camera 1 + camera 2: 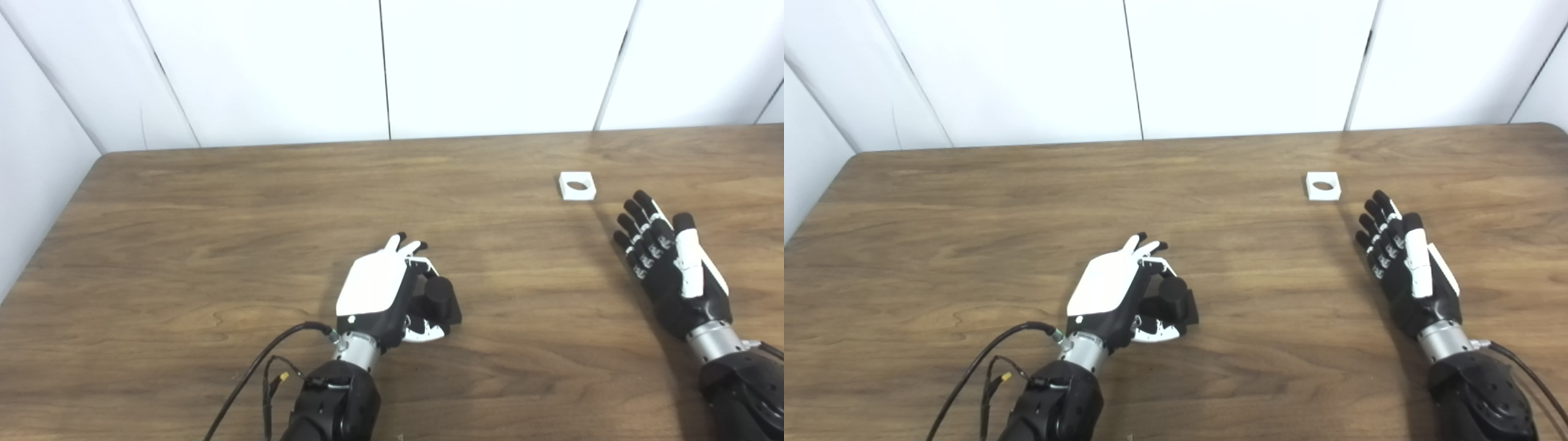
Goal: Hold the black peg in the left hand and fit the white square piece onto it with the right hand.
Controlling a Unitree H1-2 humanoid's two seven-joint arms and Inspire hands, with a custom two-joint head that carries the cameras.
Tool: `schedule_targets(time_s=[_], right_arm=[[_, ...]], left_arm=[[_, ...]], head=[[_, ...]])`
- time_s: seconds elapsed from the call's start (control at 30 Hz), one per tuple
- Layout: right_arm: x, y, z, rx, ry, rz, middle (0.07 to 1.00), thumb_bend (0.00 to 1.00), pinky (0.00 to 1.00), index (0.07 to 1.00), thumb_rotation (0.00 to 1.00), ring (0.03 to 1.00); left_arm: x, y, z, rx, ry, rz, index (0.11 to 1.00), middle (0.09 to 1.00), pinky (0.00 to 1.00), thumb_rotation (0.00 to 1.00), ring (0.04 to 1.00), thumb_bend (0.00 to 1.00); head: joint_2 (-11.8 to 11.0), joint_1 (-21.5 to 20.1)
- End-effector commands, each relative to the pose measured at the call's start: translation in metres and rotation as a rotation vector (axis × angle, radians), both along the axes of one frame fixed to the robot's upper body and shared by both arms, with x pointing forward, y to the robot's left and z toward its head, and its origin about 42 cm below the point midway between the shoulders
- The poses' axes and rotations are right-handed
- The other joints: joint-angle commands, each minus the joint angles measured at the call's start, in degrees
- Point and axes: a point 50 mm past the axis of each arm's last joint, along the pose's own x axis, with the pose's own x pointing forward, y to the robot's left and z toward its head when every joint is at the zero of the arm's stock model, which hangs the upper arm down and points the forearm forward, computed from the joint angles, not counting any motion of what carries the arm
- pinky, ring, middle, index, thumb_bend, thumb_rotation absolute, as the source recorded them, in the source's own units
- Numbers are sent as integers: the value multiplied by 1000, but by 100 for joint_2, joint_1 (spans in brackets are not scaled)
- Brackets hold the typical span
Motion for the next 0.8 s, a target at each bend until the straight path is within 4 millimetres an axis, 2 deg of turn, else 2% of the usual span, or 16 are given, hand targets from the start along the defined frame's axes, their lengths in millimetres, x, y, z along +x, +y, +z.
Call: schedule_targets(time_s=[0.0,0.3,0.47,0.57,0.6,0.63,0.67,0.77], right_arm=[[-15,8,-23,48,70,-1,1000,616,1000,1000,920,1000],[-13,7,-18,22,56,-4,1000,603,1000,1000,947,1000],[-8,8,-8,5,43,-9,1000,620,1000,1000,893,1000],[-5,9,0,-57,40,-25,1000,599,1000,1000,790,1000],[-4,9,4,-82,34,-25,1000,588,1000,1000,725,1000],[-1,9,8,-98,27,-24,1000,599,1000,1000,610,1000],[2,9,11,-109,22,-26,1000,603,1000,1000,551,1000],[9,10,20,-128,17,-34,1000,631,970,995,445,1000]], left_arm=[[-3,-4,2,-17,7,-36,491,915,956,63,1000,523],[-3,-4,0,-4,10,-39,491,915,954,64,1000,523],[-3,-3,0,0,18,-41,492,917,966,65,1000,523],[-4,-3,0,1,16,-42,492,915,957,65,1000,523],[-4,-3,0,2,17,-42,492,915,960,65,1000,523],[-4,-2,0,1,18,-43,492,917,964,66,1000,523],[-5,-2,0,0,19,-43,492,917,965,65,1000,523],[-5,-3,0,3,16,-43,492,917,964,65,1000,523]], head=[[9,2],[35,-33],[50,-52],[55,-57],[55,-57],[55,-57],[55,-57],[64,-86]])
